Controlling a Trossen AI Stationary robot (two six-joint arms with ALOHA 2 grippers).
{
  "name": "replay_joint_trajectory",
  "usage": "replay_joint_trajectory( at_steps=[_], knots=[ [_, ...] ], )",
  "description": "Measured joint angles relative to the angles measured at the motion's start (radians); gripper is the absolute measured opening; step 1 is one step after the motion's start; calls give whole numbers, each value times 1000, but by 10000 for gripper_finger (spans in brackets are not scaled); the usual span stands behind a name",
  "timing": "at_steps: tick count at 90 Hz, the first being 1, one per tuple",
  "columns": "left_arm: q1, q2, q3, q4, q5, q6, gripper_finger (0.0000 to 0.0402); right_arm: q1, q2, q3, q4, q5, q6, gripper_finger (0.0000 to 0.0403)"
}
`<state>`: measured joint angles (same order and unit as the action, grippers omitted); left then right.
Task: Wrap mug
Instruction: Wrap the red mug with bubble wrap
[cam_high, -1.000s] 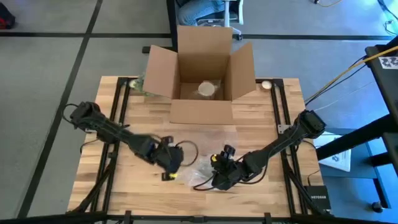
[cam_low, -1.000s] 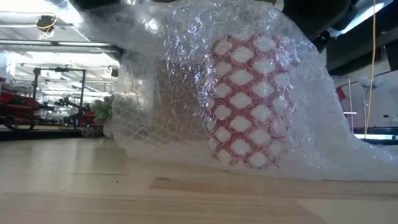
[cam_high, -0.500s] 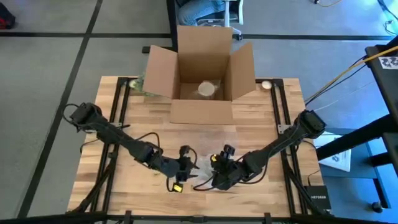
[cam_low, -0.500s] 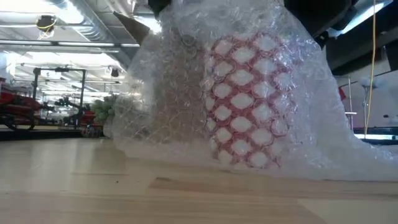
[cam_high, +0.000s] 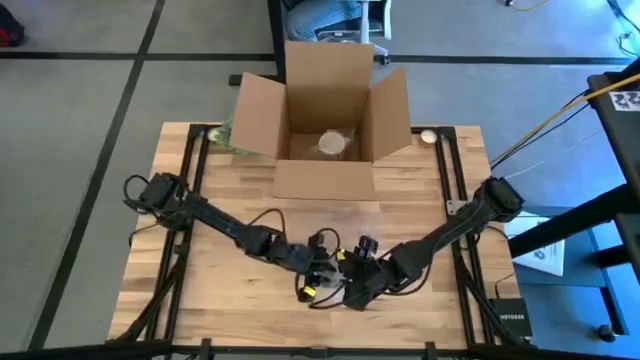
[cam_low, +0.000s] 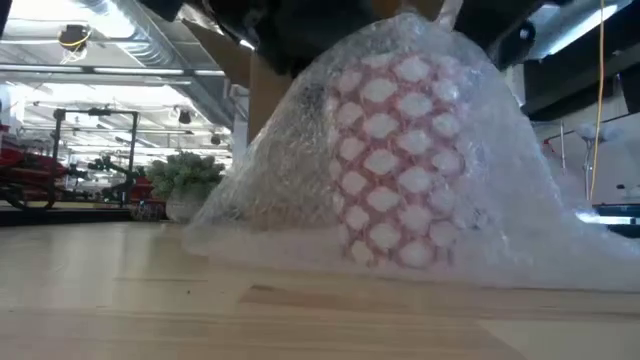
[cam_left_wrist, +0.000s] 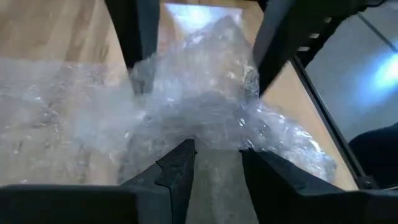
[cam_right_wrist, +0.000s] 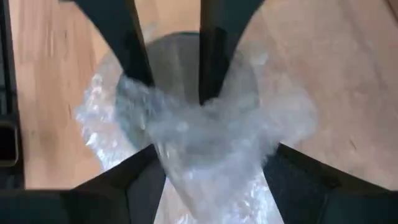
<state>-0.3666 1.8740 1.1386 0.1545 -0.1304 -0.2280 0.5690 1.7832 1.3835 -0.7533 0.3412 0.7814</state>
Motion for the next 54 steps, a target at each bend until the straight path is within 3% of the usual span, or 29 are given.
replay_joint_trajectory(
  at_steps=[16, 35, 44, 54],
  knots=[
    [-1, -3, -2, -8, -10, -9, 120, 2, 0, 145, -188, -47, -26, 237],
    [-1, -3, -2, -6, -11, -8, 120, 0, -3, 194, -107, 30, -105, 229],
    [-1, -3, -3, -6, -11, -8, 120, -10, -2, 158, -50, 42, -116, 186],
    [-1, -3, -3, -6, -11, -7, 120, -37, 0, 89, 36, 3, -120, 102]
  ],
)
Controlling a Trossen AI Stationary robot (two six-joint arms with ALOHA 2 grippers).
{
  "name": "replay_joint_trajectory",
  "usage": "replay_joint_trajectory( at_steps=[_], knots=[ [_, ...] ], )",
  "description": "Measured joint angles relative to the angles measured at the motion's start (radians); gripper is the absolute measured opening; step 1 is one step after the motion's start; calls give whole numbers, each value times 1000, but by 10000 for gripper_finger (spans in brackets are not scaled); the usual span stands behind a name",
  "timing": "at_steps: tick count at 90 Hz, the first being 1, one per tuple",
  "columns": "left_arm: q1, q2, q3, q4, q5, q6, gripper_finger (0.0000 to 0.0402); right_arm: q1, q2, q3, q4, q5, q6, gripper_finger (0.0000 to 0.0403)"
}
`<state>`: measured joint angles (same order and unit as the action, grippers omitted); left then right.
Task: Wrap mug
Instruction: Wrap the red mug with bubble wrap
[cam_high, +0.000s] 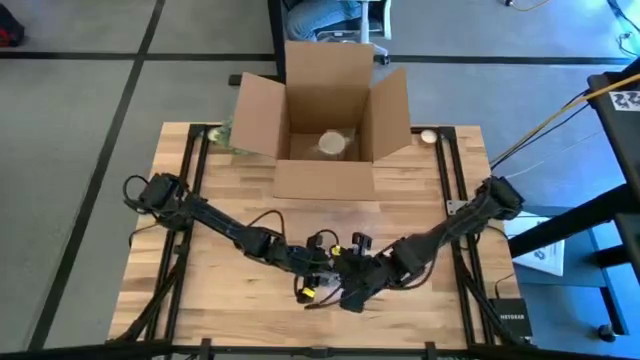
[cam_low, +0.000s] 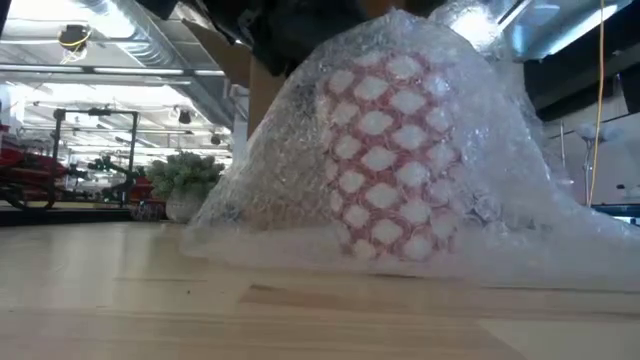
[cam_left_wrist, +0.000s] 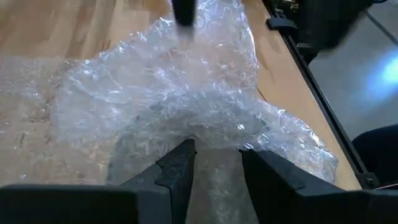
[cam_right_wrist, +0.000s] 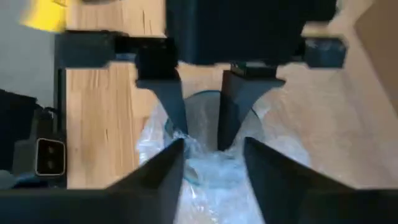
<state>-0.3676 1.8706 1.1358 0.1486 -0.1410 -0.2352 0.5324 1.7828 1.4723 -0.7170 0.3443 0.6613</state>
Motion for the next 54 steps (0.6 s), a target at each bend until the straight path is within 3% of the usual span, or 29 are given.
replay_joint_trajectory(
  at_steps=[8, 13, 37, 54],
  knots=[
    [0, 0, 0, -1, 0, 0, 120, -17, 2, -67, 99, -32, -14, 31],
    [-1, -1, 0, -2, 0, 0, 120, -28, 2, -102, 139, -48, -16, 11],
    [-17, -87, 8, -86, -7, 32, 120, -49, 52, -176, 208, -162, 12, 2],
    [-34, -204, 16, -292, -28, -10, 120, -49, 67, -179, 190, -181, 11, 1]
  ],
)
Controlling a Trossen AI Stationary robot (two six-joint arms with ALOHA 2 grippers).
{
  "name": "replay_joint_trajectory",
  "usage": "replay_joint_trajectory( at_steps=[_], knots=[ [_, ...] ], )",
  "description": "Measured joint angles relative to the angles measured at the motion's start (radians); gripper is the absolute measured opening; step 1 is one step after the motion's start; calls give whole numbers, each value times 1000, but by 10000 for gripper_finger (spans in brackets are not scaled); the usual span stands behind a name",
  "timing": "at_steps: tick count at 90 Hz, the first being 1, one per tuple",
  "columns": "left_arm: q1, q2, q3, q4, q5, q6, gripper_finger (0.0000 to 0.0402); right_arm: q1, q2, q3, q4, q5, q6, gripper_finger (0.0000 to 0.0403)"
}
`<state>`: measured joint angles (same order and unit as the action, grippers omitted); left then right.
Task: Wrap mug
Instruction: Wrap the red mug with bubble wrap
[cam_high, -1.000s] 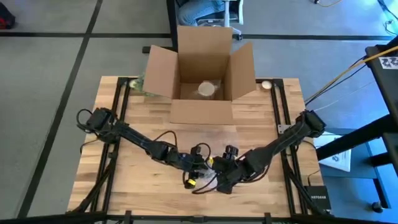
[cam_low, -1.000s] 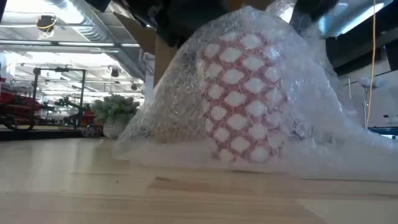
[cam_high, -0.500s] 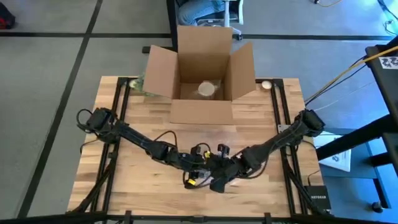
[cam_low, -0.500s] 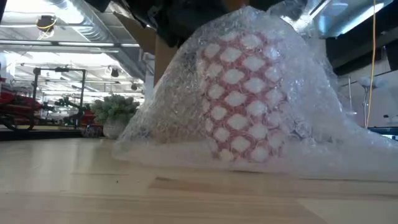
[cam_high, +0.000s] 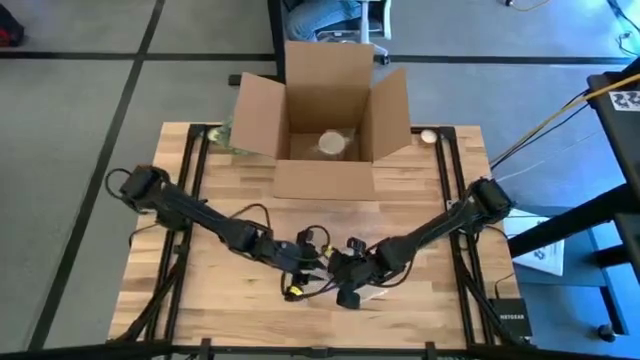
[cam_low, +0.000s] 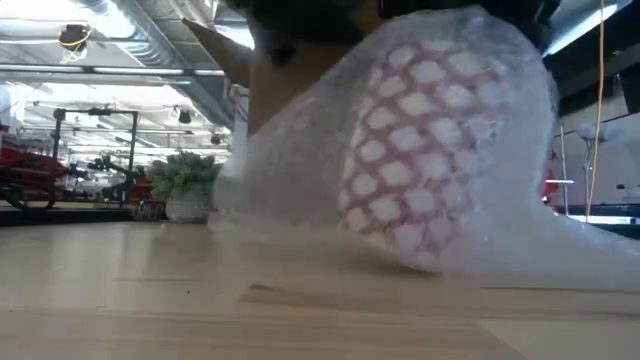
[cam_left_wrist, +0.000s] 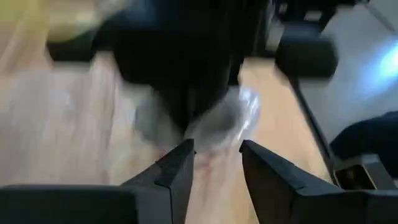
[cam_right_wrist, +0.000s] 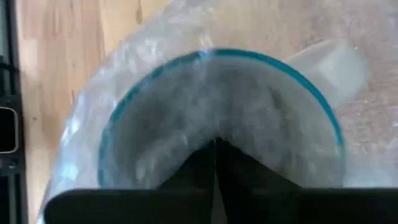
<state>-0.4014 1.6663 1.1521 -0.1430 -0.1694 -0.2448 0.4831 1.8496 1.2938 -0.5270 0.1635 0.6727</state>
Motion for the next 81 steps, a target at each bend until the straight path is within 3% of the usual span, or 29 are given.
replay_joint_trajectory(
  at_steps=[10, 18, 32, 44, 81],
  knots=[
    [-20, -66, 1, -137, -70, -21, 120, 0, 0, 1, 7, 1, -18, 2],
    [-34, -68, -22, -149, -119, -25, 120, -7, 0, 21, -7, 0, -32, 1],
    [-46, -14, -127, 48, -121, -36, 120, -23, 7, 58, 43, -6, -79, 0],
    [-50, 26, -197, 203, -117, -72, 120, -57, 76, 59, 124, -128, -97, 0],
    [-51, 70, -213, 266, -120, -67, 120, -117, 163, 112, 86, -226, -72, 0]
  ],
)
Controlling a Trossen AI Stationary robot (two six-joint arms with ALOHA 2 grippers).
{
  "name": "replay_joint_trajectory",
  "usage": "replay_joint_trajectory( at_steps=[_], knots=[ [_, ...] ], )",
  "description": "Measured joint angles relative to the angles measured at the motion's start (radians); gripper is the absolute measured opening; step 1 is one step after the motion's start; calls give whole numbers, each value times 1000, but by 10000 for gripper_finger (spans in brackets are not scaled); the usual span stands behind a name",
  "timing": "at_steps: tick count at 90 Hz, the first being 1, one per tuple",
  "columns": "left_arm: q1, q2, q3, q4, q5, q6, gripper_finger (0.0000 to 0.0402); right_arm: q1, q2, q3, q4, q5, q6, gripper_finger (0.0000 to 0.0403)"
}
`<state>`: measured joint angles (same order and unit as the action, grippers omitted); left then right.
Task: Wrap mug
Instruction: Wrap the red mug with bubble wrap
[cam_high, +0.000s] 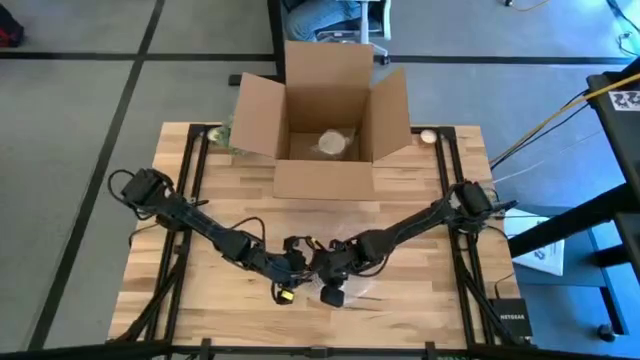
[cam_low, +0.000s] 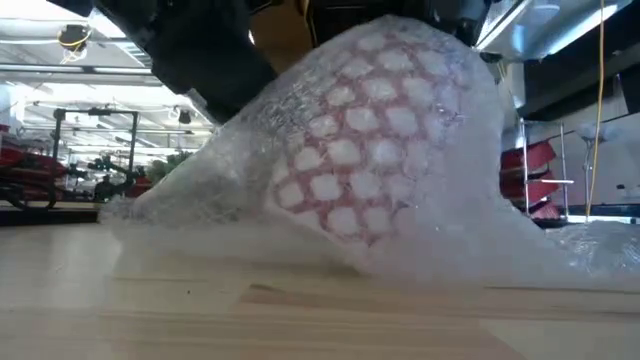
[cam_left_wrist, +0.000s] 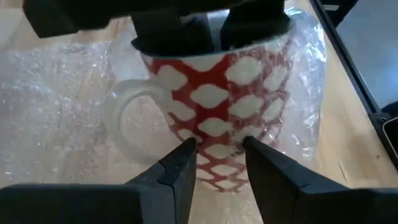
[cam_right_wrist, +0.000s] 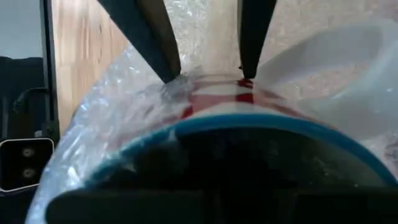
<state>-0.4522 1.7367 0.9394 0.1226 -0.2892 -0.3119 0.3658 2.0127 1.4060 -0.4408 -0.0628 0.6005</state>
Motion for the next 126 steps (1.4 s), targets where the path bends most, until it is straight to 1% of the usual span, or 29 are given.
replay_joint_trajectory(
  at_steps=[19, 42, 58, 68, 79, 94, 109, 126],
  knots=[
    [2, 2, -1, -26, -16, 0, 120, 0, 7, 135, -146, 45, -60, 0],
    [-7, 3, 0, -88, -13, -11, 120, -1, 3, 300, -329, 60, -108, 0],
    [-7, 3, 0, -89, -13, -9, 120, -2, 2, 418, -508, 64, -108, 0],
    [-7, 3, 0, -86, -13, -3, 120, 0, 2, 484, -620, 105, -79, 0],
    [-7, 3, 0, -88, -10, 1, 120, 8, 0, 510, -712, 124, -37, 0],
    [-7, 3, 0, -88, -10, 1, 120, 9, 33, 449, -667, 105, -33, 0],
    [-6, 3, 0, -83, -10, 5, 120, 9, 83, 424, -516, 53, -70, 0],
    [-6, 3, -4, -96, -22, 12, 120, 14, 150, 424, -514, 57, -86, 0]
  ],
)
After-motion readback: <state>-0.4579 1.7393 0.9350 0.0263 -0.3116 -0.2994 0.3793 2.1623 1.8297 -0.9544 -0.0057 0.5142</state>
